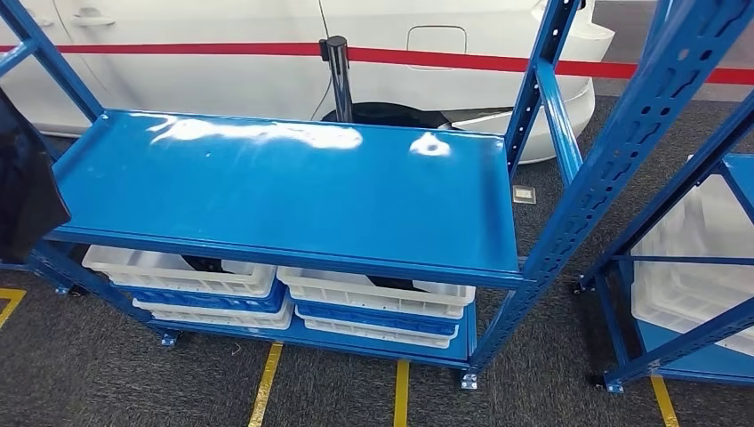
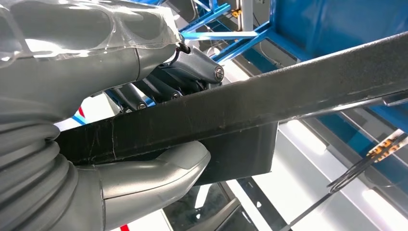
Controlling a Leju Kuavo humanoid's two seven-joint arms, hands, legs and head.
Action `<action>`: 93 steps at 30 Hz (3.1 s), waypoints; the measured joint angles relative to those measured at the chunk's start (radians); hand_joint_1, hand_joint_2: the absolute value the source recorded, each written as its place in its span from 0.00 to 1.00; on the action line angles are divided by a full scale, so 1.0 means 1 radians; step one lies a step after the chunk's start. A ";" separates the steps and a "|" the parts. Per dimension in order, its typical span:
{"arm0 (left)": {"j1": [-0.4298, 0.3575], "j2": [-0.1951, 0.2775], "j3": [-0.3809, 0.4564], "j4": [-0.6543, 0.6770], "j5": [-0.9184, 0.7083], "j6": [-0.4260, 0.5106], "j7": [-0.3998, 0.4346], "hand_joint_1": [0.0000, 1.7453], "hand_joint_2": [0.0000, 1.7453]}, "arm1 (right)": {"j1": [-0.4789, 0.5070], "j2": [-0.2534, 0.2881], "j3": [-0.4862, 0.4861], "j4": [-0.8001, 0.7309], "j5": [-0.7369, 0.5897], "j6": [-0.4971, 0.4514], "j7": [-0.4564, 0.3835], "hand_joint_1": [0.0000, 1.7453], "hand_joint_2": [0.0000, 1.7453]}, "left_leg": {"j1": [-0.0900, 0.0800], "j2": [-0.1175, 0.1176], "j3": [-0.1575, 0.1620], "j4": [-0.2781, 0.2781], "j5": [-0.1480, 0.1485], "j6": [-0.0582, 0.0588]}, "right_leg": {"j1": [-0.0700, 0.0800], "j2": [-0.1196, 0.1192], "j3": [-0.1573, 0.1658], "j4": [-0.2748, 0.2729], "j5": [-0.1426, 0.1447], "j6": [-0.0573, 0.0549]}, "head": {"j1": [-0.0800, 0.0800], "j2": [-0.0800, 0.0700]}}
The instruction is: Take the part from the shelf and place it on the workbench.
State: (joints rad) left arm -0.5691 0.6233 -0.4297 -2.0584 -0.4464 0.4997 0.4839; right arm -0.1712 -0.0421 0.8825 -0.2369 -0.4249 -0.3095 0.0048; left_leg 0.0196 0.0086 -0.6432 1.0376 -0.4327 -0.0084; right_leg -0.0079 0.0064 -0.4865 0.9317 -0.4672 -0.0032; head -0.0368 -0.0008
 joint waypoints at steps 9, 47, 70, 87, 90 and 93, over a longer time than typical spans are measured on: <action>0.057 0.000 0.033 -0.002 -0.036 -0.008 0.014 1.00 1.00 | 0.001 -0.003 -0.015 0.000 0.003 -0.089 -0.026 0.00 0.00 | -0.003 -0.002 0.164 -0.080 -0.025 0.002 | 0.004 -0.002 -0.083 0.006 0.068 0.014 | 0.000 0.000; 0.030 0.000 0.050 -0.010 -0.047 -0.048 0.024 1.00 1.00 | 0.007 0.007 -0.025 0.002 -0.013 -0.067 -0.005 0.00 0.00 | -0.005 0.000 0.129 -0.121 0.025 0.056 | 0.002 -0.003 -0.180 0.193 -0.056 0.051 | 0.005 0.000; 0.033 0.002 0.056 -0.012 -0.043 -0.040 0.029 1.00 1.00 | 0.002 0.006 -0.042 0.003 -0.017 -0.052 -0.010 0.00 0.00 | 0.017 -0.004 0.146 -0.058 -0.015 -0.032 | 0.000 -0.014 -0.087 0.007 0.077 0.022 | -0.001 0.000; 0.035 0.001 0.059 -0.012 -0.030 -0.031 0.029 1.00 1.00 | 0.007 0.004 -0.042 0.004 -0.014 -0.042 -0.005 0.00 0.00 | -0.012 -0.002 0.040 -0.087 0.088 0.032 | 0.027 -0.003 0.036 0.002 -0.026 -0.002 | 0.005 0.000; 0.035 0.001 0.060 -0.012 -0.029 -0.029 0.030 1.00 1.00 | 0.003 0.010 -0.042 0.004 -0.014 -0.040 -0.002 0.00 0.00 | -0.008 -0.002 0.024 -0.073 0.075 0.015 | 0.023 -0.007 0.020 -0.013 0.004 -0.003 | 0.005 0.000; 0.035 0.001 0.060 -0.012 -0.029 -0.028 0.030 1.00 1.00 | 0.002 0.013 -0.042 0.005 -0.013 -0.039 0.002 0.00 0.00 | -0.001 -0.003 -0.029 0.096 -0.066 0.001 | 0.017 -0.015 -0.013 -0.017 0.037 -0.010 | 0.002 0.000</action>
State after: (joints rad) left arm -0.5338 0.6242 -0.3693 -2.0707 -0.4751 0.4714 0.5142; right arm -0.1696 -0.0293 0.8400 -0.2323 -0.4378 -0.3483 0.0072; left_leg 0.0183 0.0057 -0.6724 1.1336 -0.4990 -0.0077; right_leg 0.0088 -0.0084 -0.4998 0.9144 -0.4302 -0.0134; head -0.0344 -0.0008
